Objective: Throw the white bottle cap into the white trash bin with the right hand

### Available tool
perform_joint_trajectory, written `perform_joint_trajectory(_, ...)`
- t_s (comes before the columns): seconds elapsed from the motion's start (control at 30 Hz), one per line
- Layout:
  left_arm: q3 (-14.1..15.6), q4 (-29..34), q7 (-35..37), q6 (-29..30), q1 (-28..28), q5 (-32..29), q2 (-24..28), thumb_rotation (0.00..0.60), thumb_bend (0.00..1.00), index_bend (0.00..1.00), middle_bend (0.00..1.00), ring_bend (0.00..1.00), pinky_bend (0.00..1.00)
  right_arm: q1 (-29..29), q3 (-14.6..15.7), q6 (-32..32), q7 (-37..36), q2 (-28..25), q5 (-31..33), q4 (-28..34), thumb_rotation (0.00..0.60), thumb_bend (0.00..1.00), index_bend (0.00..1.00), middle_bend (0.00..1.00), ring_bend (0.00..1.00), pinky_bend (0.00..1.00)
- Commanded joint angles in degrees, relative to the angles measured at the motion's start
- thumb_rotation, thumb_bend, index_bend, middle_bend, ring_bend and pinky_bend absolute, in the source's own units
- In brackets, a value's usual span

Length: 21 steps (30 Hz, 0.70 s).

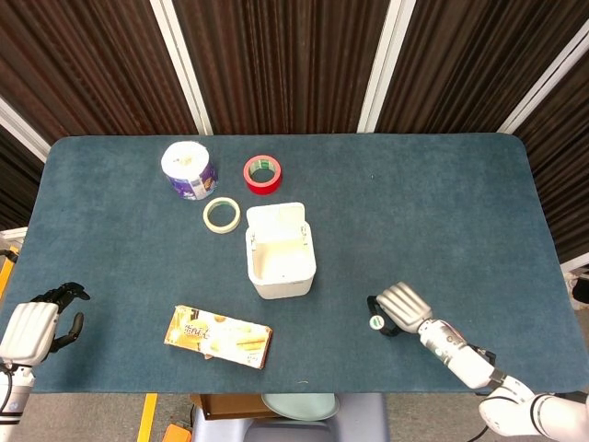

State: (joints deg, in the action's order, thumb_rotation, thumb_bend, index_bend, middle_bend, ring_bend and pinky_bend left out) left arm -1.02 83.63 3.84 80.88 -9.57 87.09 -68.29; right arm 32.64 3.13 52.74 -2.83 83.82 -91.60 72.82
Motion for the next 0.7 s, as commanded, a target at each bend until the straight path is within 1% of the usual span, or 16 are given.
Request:
perform_joint_trajectory(0.03,0.00,0.03,0.03,-0.06,0.00,-0.04,0.01,0.600,0.53,0.39,0.29,0.37,0.49,0.06,0.07,0.07,-0.05,0.14,0.03,-0.15,0.600,0.29,0.65,0.86,0.95,0.93)
perform_joint_trajectory(0.3,0.02,0.10,0.07,-0.04,0.00,0.06,0.05,0.600,0.53,0.39,0.29,0.37,0.49,0.31,0.56,0.31,-0.96,0.51,-0.14,-0.57,0.600,0.29,0.59,0.86,0.95,0.93)
perform_joint_trajectory(0.4,0.02,0.01,0.04,-0.04,-0.02,0.11,0.01,0.600,0.53,0.39,0.29,0.37,0.49,0.43,0.71,0.53,-1.32,0.72,-0.37,-0.90,0.600,0.29,0.60,0.86,0.95,0.93)
perform_joint_trajectory(0.53,0.01,0.06,0.12,-0.09,-0.03,0.06,0.04,0.600,0.53,0.39,0.29,0.37,0.49,0.35,0.94,1.10,-1.81,0.94,-0.61,-1.37,0.600,0.29,0.67,0.86,0.96,0.94)
perform_joint_trajectory(0.6,0.01,0.00,0.19,-0.03,-0.01,0.11,0.03,0.600,0.53,0.39,0.29,0.37,0.49,0.21,0.97,1.51,-1.64,0.75,-0.58,-1.39,0.600,0.29,0.73,0.87,0.96,0.94)
perform_joint_trajectory(0.7,0.01,0.00,0.29,-0.03,0.01,0.09,0.04,0.600,0.53,0.39,0.29,0.37,0.49,-0.38,0.59,3.48,-1.62,-0.14,-0.59,-0.51,0.600,0.29,0.76,0.87,0.96,0.94)
